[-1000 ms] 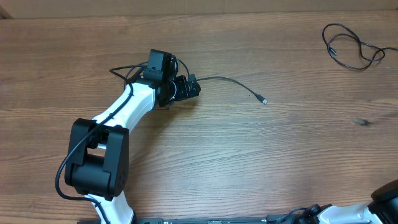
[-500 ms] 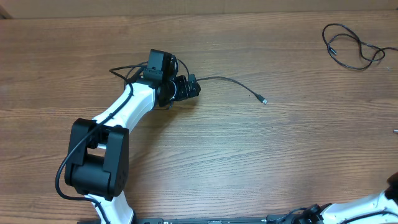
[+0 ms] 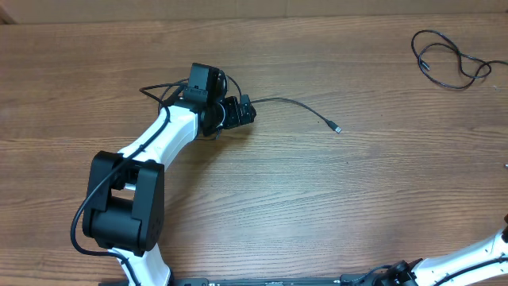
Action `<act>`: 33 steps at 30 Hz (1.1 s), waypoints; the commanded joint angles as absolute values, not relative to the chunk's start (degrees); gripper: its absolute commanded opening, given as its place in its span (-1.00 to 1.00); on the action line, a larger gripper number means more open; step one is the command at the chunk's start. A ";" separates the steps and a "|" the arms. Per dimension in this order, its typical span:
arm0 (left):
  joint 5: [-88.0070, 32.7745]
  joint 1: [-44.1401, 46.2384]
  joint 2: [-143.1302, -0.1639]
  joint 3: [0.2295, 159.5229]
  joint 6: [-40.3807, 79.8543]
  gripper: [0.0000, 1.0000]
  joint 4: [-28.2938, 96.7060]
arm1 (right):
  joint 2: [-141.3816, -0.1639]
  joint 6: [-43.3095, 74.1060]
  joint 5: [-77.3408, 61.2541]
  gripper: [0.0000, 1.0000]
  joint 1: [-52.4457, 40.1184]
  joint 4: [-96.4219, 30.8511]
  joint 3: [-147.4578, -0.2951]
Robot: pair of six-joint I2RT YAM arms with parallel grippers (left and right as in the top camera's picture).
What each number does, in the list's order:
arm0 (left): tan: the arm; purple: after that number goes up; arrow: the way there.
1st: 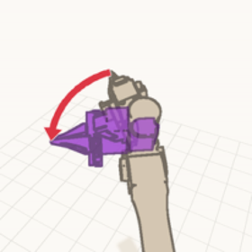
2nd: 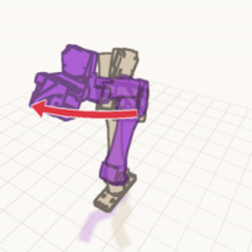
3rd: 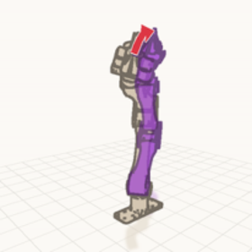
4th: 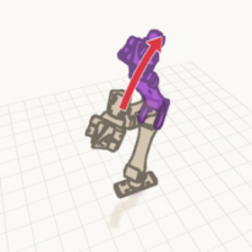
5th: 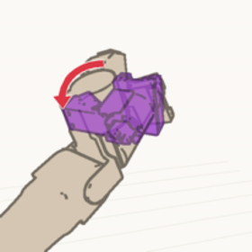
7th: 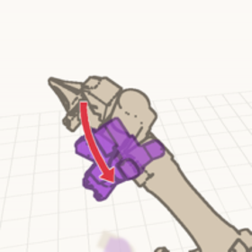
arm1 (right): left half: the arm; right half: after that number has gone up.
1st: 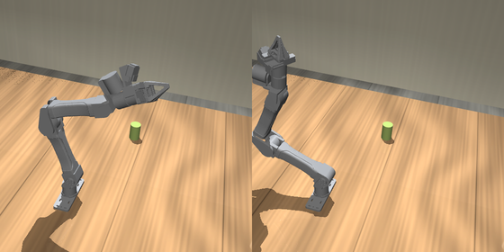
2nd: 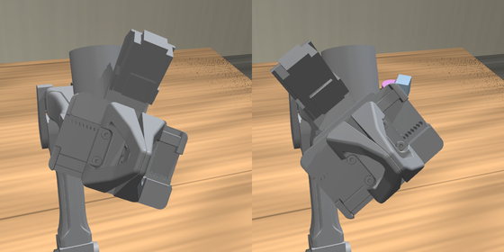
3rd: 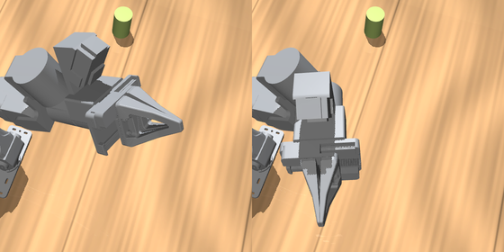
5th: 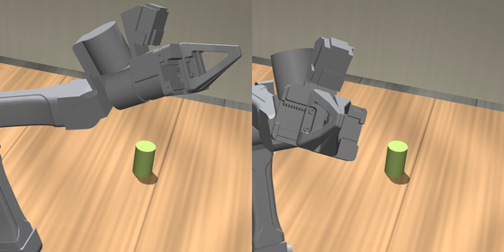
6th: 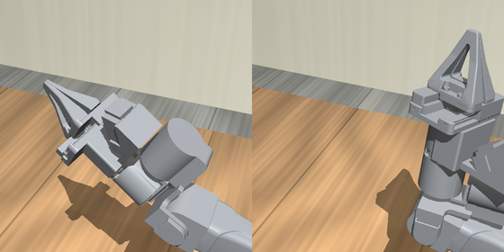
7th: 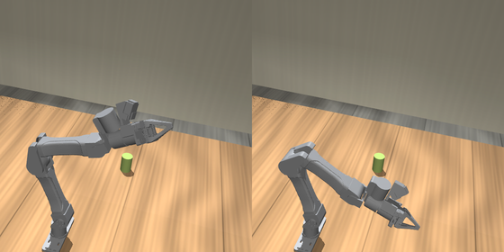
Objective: Untangle cables
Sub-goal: 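Carry the remaining small cable bundle off to the right with the right gripper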
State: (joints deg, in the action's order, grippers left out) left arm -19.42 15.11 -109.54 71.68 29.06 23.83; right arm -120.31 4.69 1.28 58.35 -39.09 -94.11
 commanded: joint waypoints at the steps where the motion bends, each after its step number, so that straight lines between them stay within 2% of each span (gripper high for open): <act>1: -18.85 14.92 -108.64 72.16 29.80 0.99 23.77 | -119.92 4.64 0.95 1.00 58.08 -40.56 -94.15; 12: -18.85 14.92 -108.64 72.16 29.80 0.99 23.77 | -116.29 4.67 0.89 1.00 56.97 -53.10 -101.19; 17: -18.85 14.92 -108.64 72.16 29.80 0.99 23.77 | -111.57 4.67 -2.07 1.00 54.98 -54.57 -105.86; 19: -18.85 14.92 -108.64 72.16 29.80 1.00 23.77 | -109.65 4.67 -6.48 1.00 53.95 -54.22 -106.63; 25: -18.85 14.92 -108.64 72.16 29.80 0.99 23.77 | -107.39 4.89 -31.81 1.00 48.84 -55.02 -106.39; 33: -18.90 14.92 -108.64 72.16 29.82 0.99 23.75 | -107.44 4.78 -34.59 1.00 33.76 -57.95 -100.03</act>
State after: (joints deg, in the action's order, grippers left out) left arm -19.42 15.11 -109.54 71.68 29.06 23.83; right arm -107.22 4.71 -30.81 39.18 -57.87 -102.87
